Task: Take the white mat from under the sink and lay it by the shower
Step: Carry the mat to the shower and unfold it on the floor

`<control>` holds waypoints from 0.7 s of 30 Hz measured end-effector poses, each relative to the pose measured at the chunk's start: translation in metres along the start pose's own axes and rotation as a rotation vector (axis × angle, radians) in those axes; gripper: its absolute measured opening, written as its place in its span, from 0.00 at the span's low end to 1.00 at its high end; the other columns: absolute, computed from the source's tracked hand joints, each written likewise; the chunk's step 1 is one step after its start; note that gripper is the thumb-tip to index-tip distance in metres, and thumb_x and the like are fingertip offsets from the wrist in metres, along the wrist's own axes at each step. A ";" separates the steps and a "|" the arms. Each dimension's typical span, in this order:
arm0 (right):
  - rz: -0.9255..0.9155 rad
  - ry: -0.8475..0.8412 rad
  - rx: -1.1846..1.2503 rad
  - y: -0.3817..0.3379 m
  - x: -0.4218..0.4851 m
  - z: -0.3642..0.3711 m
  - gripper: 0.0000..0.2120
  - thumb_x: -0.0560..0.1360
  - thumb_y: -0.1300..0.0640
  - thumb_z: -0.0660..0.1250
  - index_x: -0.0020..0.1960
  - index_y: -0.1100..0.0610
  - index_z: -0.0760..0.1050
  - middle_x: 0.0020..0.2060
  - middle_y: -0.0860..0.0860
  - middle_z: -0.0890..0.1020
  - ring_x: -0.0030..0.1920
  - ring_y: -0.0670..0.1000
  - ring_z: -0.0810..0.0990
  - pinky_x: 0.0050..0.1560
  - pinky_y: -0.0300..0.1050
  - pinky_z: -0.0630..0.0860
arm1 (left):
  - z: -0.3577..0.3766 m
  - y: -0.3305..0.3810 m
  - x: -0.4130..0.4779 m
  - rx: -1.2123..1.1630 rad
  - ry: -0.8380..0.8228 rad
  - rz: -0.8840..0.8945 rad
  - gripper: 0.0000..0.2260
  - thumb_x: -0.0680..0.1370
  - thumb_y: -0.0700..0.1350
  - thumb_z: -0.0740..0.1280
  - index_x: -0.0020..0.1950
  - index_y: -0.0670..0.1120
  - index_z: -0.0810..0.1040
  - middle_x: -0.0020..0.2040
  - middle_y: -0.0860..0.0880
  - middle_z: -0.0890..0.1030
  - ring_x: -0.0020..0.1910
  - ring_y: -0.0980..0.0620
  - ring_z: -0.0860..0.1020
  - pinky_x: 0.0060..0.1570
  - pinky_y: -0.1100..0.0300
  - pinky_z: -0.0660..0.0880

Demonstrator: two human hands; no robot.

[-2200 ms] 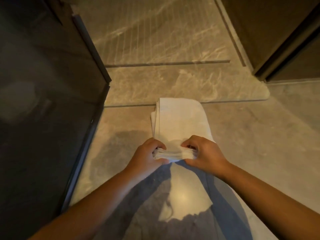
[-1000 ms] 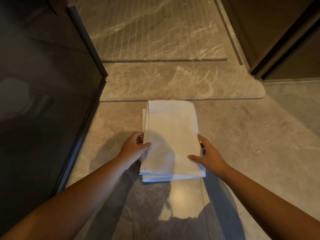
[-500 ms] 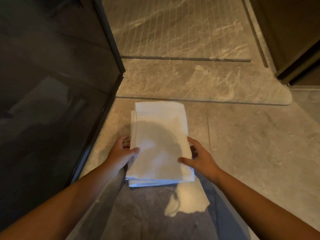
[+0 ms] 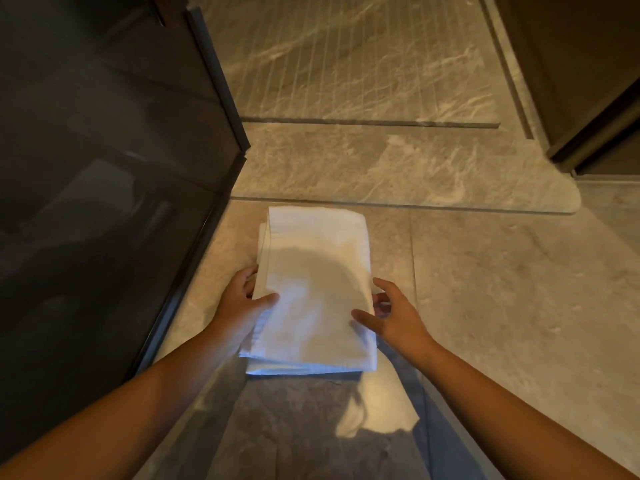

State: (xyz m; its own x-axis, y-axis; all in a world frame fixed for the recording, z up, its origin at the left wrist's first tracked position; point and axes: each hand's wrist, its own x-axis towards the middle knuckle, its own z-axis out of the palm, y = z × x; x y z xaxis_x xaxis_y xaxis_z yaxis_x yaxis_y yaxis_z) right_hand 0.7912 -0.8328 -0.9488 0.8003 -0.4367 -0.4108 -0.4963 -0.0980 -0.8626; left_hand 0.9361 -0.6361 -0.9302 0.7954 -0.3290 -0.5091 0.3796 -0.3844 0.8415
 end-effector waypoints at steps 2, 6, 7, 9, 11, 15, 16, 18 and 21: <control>-0.015 0.083 -0.016 -0.010 -0.001 -0.002 0.28 0.69 0.55 0.72 0.65 0.55 0.66 0.53 0.52 0.75 0.47 0.46 0.75 0.38 0.26 0.69 | 0.003 0.010 -0.009 -0.063 -0.014 0.019 0.24 0.70 0.30 0.68 0.63 0.44 0.69 0.55 0.43 0.78 0.52 0.46 0.79 0.44 0.56 0.76; -0.079 0.129 0.124 -0.040 -0.006 0.004 0.20 0.71 0.58 0.70 0.61 0.54 0.70 0.52 0.53 0.76 0.44 0.46 0.76 0.39 0.28 0.74 | 0.017 0.031 -0.028 -0.092 -0.057 0.081 0.23 0.71 0.30 0.67 0.61 0.49 0.71 0.51 0.45 0.80 0.49 0.48 0.79 0.44 0.55 0.77; -0.091 0.096 0.177 -0.048 -0.009 0.006 0.19 0.71 0.58 0.70 0.60 0.53 0.71 0.52 0.53 0.77 0.44 0.48 0.77 0.41 0.35 0.78 | 0.021 0.037 -0.032 -0.090 -0.066 0.096 0.22 0.71 0.30 0.67 0.60 0.50 0.71 0.50 0.46 0.80 0.48 0.49 0.79 0.43 0.56 0.77; -0.118 0.028 0.238 -0.059 -0.014 0.009 0.16 0.72 0.57 0.69 0.59 0.51 0.72 0.51 0.52 0.78 0.47 0.52 0.79 0.45 0.46 0.80 | 0.029 0.047 -0.039 -0.078 -0.091 0.131 0.21 0.71 0.31 0.67 0.57 0.53 0.72 0.50 0.47 0.79 0.48 0.50 0.79 0.42 0.59 0.78; -0.126 -0.014 0.281 -0.067 -0.018 0.010 0.14 0.74 0.56 0.67 0.58 0.51 0.73 0.51 0.52 0.79 0.49 0.51 0.79 0.44 0.44 0.81 | 0.037 0.056 -0.045 -0.055 -0.134 0.165 0.21 0.72 0.32 0.67 0.55 0.55 0.72 0.51 0.47 0.79 0.49 0.49 0.79 0.44 0.58 0.78; -0.101 -0.010 0.353 -0.074 -0.020 0.005 0.11 0.74 0.55 0.66 0.56 0.51 0.75 0.49 0.52 0.80 0.49 0.52 0.80 0.41 0.39 0.81 | 0.051 0.068 -0.054 0.010 -0.223 0.193 0.20 0.74 0.35 0.66 0.60 0.54 0.70 0.55 0.48 0.78 0.53 0.49 0.78 0.51 0.53 0.77; -0.081 -0.002 0.377 -0.075 -0.020 0.002 0.10 0.74 0.55 0.67 0.55 0.51 0.75 0.49 0.52 0.80 0.49 0.53 0.81 0.41 0.39 0.81 | 0.054 0.070 -0.056 0.017 -0.247 0.190 0.20 0.74 0.36 0.65 0.62 0.54 0.70 0.56 0.48 0.77 0.54 0.49 0.77 0.53 0.52 0.77; -0.038 0.015 0.426 -0.075 -0.020 -0.006 0.10 0.73 0.55 0.68 0.54 0.53 0.76 0.48 0.54 0.79 0.48 0.55 0.81 0.41 0.44 0.81 | 0.060 0.073 -0.058 0.034 -0.297 0.188 0.18 0.76 0.39 0.63 0.64 0.53 0.70 0.57 0.49 0.77 0.55 0.51 0.77 0.55 0.55 0.76; -0.012 0.043 0.467 -0.075 -0.022 -0.017 0.11 0.71 0.56 0.69 0.53 0.55 0.76 0.47 0.58 0.79 0.47 0.55 0.82 0.44 0.51 0.81 | 0.069 0.076 -0.060 -0.003 -0.355 0.177 0.15 0.79 0.41 0.58 0.65 0.51 0.70 0.55 0.54 0.79 0.49 0.59 0.79 0.42 0.68 0.77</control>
State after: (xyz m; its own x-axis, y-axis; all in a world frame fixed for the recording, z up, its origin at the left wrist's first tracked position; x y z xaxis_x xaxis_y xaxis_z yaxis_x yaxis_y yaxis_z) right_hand 0.8051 -0.8317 -0.8703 0.7855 -0.4761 -0.3955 -0.2745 0.3048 -0.9120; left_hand 0.8851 -0.7049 -0.8483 0.6363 -0.6677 -0.3864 0.2532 -0.2924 0.9222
